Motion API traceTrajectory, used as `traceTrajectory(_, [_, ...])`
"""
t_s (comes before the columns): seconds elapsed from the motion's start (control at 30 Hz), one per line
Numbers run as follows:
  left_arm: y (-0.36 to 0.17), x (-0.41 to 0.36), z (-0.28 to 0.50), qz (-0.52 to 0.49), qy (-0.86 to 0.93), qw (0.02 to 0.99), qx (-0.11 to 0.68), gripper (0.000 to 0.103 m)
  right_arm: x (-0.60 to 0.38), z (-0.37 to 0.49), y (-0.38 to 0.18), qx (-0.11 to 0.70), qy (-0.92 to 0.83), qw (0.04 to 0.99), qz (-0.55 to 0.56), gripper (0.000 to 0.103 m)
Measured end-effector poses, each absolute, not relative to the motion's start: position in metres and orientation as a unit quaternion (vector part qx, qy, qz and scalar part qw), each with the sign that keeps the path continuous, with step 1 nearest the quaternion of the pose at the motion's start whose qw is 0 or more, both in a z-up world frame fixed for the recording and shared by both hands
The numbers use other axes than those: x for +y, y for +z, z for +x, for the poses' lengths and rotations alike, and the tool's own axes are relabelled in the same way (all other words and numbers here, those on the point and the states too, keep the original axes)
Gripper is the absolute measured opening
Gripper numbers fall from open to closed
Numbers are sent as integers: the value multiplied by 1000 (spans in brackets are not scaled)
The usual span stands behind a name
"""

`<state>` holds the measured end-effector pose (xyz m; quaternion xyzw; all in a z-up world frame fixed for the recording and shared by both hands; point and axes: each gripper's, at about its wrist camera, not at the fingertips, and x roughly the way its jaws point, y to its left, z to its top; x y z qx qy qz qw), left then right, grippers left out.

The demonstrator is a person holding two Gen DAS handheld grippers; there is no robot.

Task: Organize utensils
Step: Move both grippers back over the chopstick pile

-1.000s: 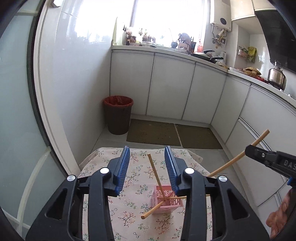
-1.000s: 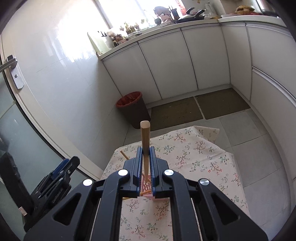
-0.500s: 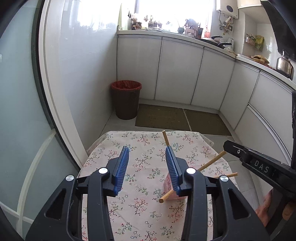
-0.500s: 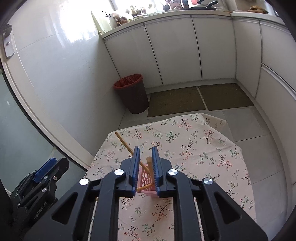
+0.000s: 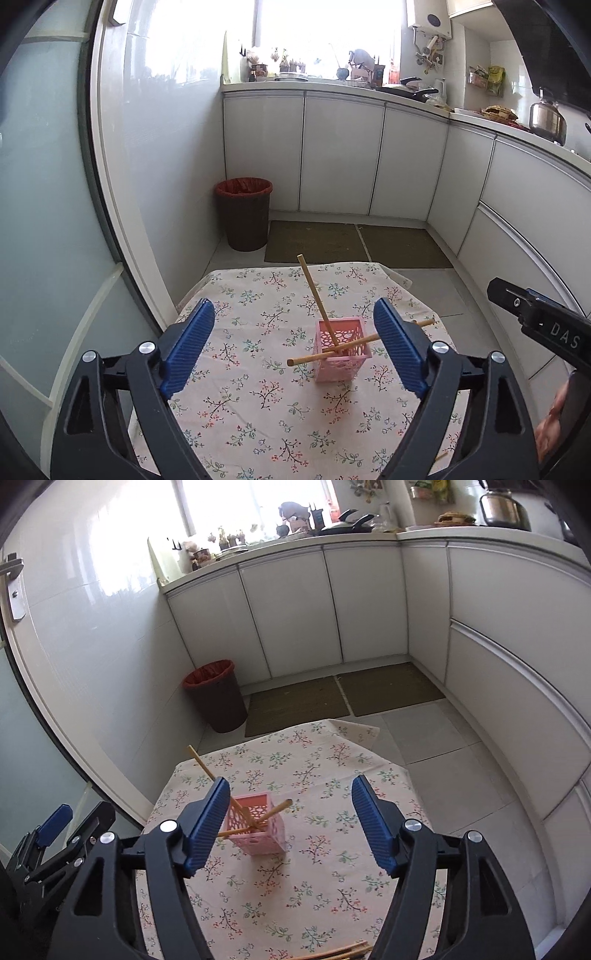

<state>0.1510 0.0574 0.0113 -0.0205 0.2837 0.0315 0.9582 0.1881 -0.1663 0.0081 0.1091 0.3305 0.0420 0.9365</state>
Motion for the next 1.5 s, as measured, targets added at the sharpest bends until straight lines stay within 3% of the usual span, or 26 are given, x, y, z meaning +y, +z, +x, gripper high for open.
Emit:
traceTrajectory(0.17, [14,44,134,-10,23,960,279,95,-183,167,9,325,8,939,113,87])
traceTrajectory(0.3, [14,35,122,-4,12,959,282,96,-198,150,6,322,-15,938,124,97])
traceTrajectory(0.6, [-17,0,126,54,-49,930,359,96,-244,97,-35,371,-33,906,203,97])
traceTrajectory(0.87, [-80,-47,137,112,-121,885,435,96,-290,55,-117,453,-69,848,266,97])
traceTrajectory(1.07, [-142,-90,149,160,-212,800,538,96,-305,42,-169,514,-61,788,332,97])
traceTrajectory(1.3, [-208,-118,162,238,-234,709,621,96,-312,37,-174,515,-67,777,355,97])
traceTrajectory(1.5, [-233,-133,176,275,-225,696,625,94,-315,40,-180,526,-66,767,361,97])
